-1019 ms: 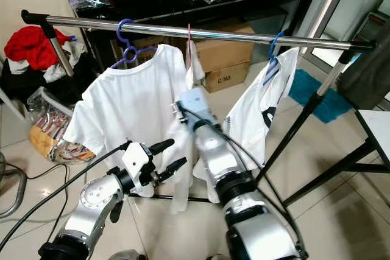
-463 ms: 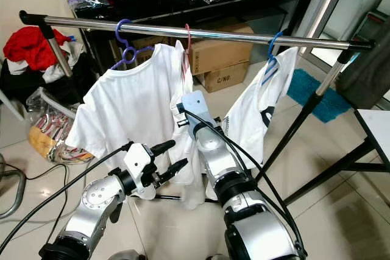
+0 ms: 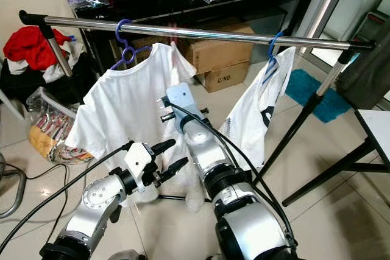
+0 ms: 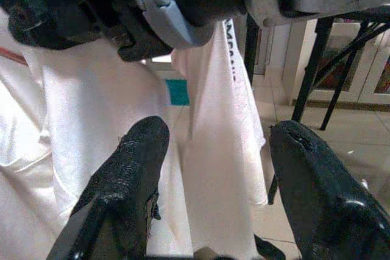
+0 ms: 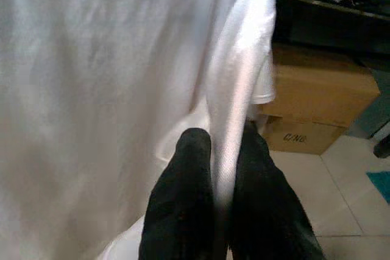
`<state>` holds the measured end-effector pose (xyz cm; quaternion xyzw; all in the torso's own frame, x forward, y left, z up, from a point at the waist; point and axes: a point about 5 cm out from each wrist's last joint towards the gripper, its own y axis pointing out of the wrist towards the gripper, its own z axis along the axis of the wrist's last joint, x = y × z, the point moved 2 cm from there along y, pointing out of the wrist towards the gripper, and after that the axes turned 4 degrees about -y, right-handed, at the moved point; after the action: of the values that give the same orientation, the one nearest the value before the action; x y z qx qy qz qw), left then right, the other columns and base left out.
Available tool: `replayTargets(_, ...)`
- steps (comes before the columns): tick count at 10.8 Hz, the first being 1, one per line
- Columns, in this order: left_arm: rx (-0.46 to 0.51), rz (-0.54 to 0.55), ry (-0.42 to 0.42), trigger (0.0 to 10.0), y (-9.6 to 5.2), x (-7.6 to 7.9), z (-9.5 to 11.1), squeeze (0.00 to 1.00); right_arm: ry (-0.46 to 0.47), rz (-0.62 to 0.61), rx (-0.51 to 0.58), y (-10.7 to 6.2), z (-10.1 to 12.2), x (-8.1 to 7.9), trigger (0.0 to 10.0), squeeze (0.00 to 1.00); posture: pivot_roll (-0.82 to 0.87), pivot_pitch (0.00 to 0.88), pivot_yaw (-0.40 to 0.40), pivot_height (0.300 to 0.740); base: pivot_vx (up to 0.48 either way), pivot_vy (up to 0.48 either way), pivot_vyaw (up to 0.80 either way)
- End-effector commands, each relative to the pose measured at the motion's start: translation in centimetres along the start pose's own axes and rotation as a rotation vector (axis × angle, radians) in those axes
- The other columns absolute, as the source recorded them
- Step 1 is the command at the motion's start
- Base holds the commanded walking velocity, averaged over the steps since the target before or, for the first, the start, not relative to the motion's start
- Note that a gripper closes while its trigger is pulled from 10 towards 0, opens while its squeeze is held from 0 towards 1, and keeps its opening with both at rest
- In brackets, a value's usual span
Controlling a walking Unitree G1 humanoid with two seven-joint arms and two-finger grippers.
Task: Hang hanger
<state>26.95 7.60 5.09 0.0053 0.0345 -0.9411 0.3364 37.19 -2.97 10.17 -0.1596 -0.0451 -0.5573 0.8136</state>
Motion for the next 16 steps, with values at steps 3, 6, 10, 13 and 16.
replayTargets(3, 0.005, -0.015, 0.016, 10.0, 0.2, 0.2, 0.5, 0.00, 0.015, -0.021, 0.009, 0.0, 0.1, 0.8, 0.0, 0.00, 0.11, 0.000, -0.014, 0.740, 0.000, 0.000, 0.00)
replayTargets(6, 0.007, -0.023, 0.018, 10.0, 0.5, 0.3, 0.6, 0.00, 0.053, -0.046, 0.069, -0.3, 0.7, 1.9, 0.0, 0.00, 0.11, 0.000, -0.014, 0.740, 0.000, 0.000, 0.00)
replayTargets(10, 0.022, -0.006, 0.017, 10.0, 0.0, 0.3, 0.8, 0.00, 0.130, -0.054, 0.178, -1.9, 0.7, 3.8, 0.0, 0.00, 0.10, 0.000, -0.010, 0.740, 0.000, 0.000, 0.00)
replayTargets(13, 0.082, 0.080, -0.032, 10.0, -0.7, 0.1, 1.4, 0.00, 0.203, -0.037, 0.328, -4.0, 1.7, 4.8, 0.0, 0.00, 0.10, 0.000, -0.004, 0.740, 0.000, 0.000, 0.00)
replayTargets(16, 0.102, 0.159, -0.043, 10.0, -1.7, -0.3, 1.5, 0.00, 0.105, 0.018, 0.290, -5.5, -0.8, 4.4, 3.6, 0.00, 0.10, 0.000, -0.004, 0.740, 0.000, 0.000, 0.00)
